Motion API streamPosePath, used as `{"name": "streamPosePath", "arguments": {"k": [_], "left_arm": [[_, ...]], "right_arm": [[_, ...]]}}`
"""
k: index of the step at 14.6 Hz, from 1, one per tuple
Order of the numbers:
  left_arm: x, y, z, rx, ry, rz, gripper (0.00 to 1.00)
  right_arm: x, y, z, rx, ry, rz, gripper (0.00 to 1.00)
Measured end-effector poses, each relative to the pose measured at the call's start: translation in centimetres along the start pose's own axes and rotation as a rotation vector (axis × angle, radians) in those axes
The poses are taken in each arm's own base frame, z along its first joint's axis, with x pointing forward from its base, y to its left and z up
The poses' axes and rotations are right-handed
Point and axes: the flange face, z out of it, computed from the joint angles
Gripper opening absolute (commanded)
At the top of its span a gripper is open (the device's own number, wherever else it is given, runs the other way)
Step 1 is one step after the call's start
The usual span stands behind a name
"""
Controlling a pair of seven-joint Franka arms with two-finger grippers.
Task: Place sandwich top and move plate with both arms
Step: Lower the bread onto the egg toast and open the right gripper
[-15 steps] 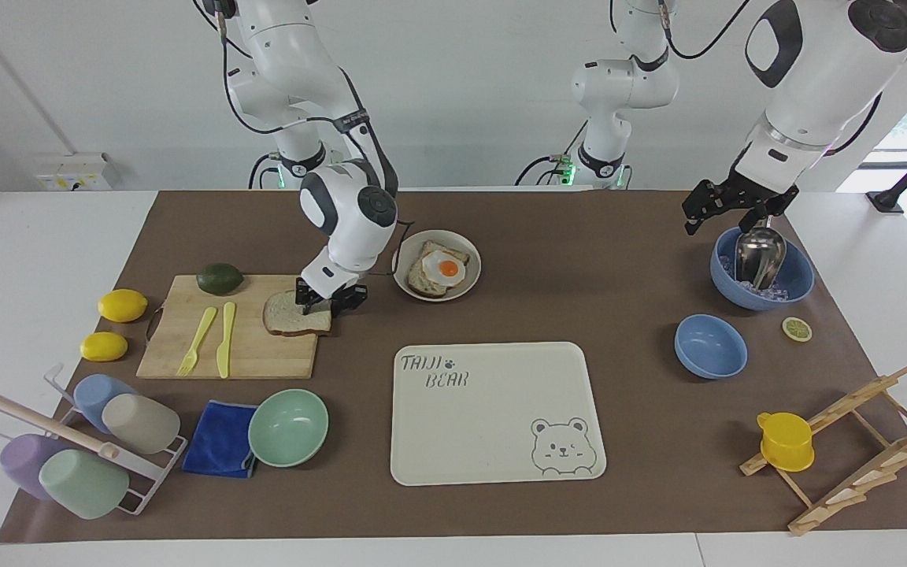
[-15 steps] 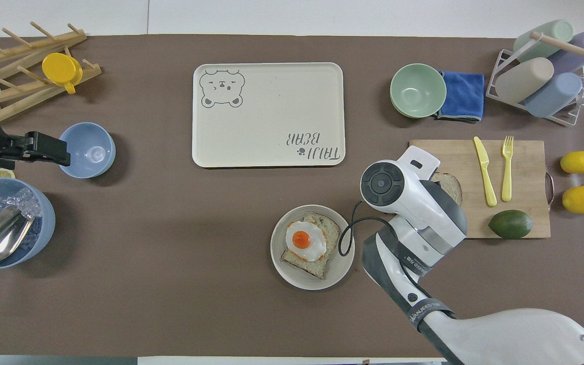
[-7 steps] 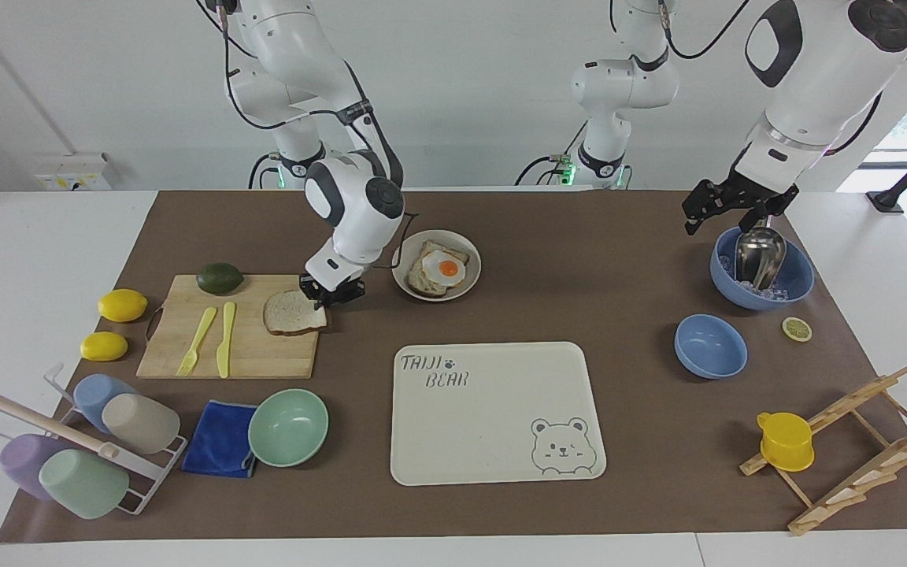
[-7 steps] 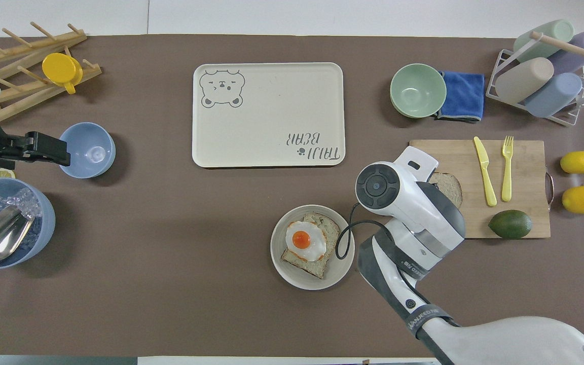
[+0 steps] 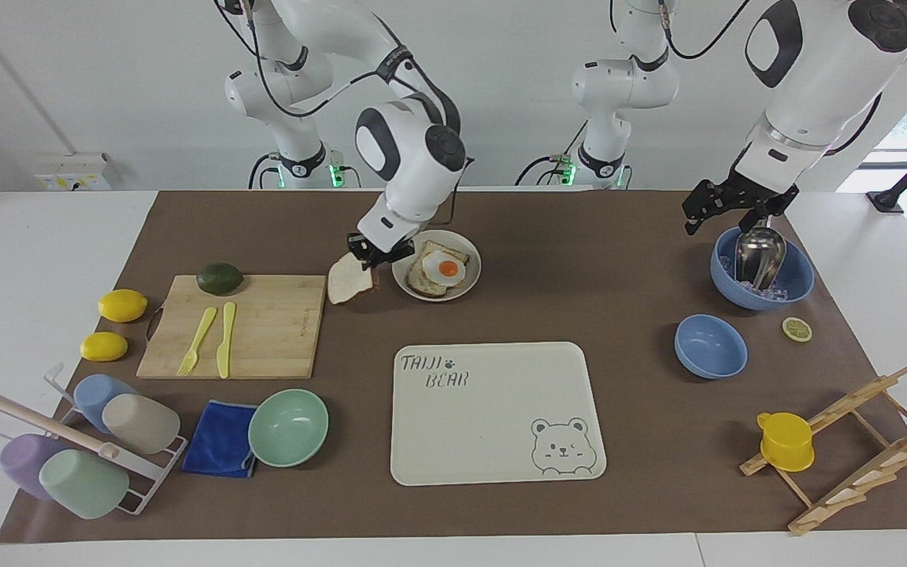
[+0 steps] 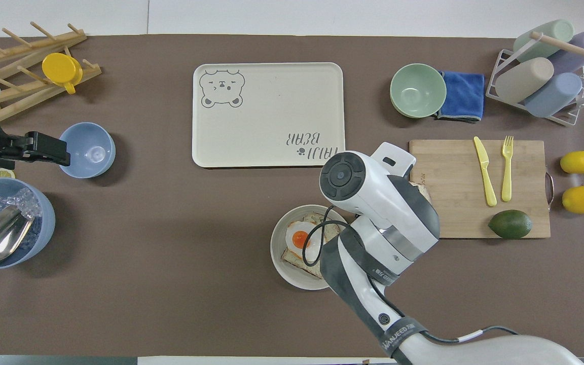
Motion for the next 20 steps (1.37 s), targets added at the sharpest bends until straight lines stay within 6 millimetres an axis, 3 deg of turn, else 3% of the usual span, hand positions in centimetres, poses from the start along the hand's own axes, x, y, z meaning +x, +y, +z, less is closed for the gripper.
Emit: {"name": "streamPosePath", "arguments": {"k": [2,5,12,14,15,17,18,19,20], "left_arm": [[0.0,0.0,0.0,0.0,0.0,0.0,1.0],[0.0,0.0,0.0,0.0,0.0,0.0,1.0],[0.0,-0.3,0.0,0.0,0.0,-0.006,1.0],[0.0,-0.5,0.0,0.0,0.0,-0.009,1.0],[0.0,-0.6,0.0,0.0,0.0,-0.01,1.0],[0.0,-0.7,0.0,0.0,-0.001,-0.013,1.0],[0.1,-0.9,0.1,0.0,-0.002,-0.016,1.0],[0.1,-1.0,0.2,-0.001,-0.001,-0.019,1.0],[0.1,-1.1,0.2,-0.001,0.0,-0.02,1.0]], "right_arm": [[-2.1,-4.0,-1.9,0.022,0.018,0.009,0.0],[-4.4,-8.7,-2.3,0.021,0.024,0.017,0.0],[-5.8,-12.9,-0.1,0.07,0.045,0.075,0.0],[-5.9,-13.3,0.4,0.077,0.054,0.074,0.0],[-5.9,-13.4,0.5,0.083,0.058,0.074,0.05],[-5.8,-13.6,0.5,0.107,0.065,0.086,0.27],[-5.7,-13.7,0.6,0.123,0.07,0.097,0.5],[-5.7,-13.9,0.7,0.138,0.074,0.103,0.85],[-5.7,-14.1,0.8,0.154,0.076,0.105,1.0]]}}
